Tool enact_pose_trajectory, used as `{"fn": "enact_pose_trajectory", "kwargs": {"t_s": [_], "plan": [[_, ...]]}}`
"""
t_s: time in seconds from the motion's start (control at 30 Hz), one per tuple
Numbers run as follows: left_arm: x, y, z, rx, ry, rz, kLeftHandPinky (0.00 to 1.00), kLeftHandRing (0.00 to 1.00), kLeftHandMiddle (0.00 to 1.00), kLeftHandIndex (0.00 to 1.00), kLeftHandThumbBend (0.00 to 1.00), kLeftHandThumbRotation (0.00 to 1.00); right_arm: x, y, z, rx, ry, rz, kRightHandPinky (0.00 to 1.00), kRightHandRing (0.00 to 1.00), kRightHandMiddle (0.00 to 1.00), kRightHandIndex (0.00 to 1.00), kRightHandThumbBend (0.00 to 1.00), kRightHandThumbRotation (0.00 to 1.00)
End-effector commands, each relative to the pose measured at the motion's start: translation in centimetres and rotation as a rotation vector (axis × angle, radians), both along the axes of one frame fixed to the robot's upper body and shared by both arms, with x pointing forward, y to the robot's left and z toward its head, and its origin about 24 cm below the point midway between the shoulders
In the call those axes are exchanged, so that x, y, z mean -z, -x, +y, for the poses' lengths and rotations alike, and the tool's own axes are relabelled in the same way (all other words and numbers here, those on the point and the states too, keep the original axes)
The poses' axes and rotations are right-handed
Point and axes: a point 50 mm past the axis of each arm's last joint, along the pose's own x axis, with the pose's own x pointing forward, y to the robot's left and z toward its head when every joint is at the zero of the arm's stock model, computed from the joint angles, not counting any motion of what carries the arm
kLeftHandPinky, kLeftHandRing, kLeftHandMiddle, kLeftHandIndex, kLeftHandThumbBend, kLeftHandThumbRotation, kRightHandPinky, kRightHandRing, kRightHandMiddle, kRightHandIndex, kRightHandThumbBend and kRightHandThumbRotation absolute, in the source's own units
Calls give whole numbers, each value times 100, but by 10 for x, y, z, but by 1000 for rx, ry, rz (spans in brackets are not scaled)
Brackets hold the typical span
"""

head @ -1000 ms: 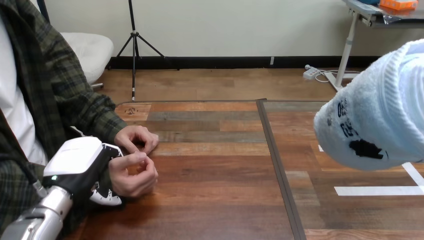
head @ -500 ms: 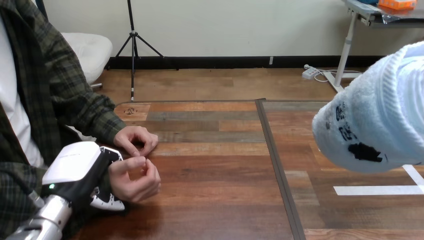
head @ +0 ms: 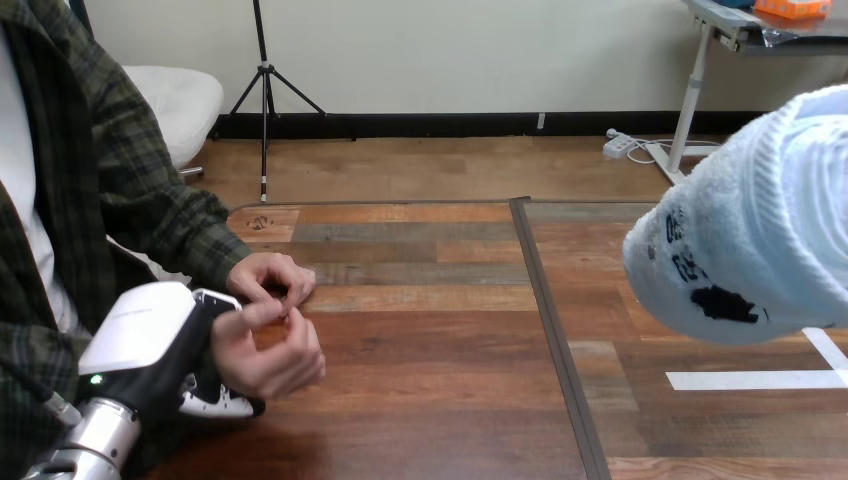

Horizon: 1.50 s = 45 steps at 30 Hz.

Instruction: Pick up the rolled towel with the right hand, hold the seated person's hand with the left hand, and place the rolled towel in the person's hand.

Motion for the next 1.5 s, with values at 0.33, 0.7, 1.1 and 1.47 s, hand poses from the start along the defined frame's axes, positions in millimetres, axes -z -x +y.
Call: {"fn": "enact_pose_trajectory", "kwargs": {"t_s": [0.33,0.7,1.1,1.47], "plan": [[-4,8,-6,-25,75,-36,25,30,36,36,84,0,-23,-13,7,-11,13,-108,8,13,18,20,65,0],[-10,9,-16,-4,134,-79,24,29,35,35,85,0,-22,-20,11,-50,4,-95,7,12,17,20,65,0],[-21,9,-31,44,203,-144,24,29,36,36,87,0,-19,-31,17,-89,1,-55,8,13,17,20,67,0],[-32,8,-45,80,238,-193,24,29,36,36,88,0,-14,-42,22,-112,21,-6,9,13,17,21,67,0]]}}
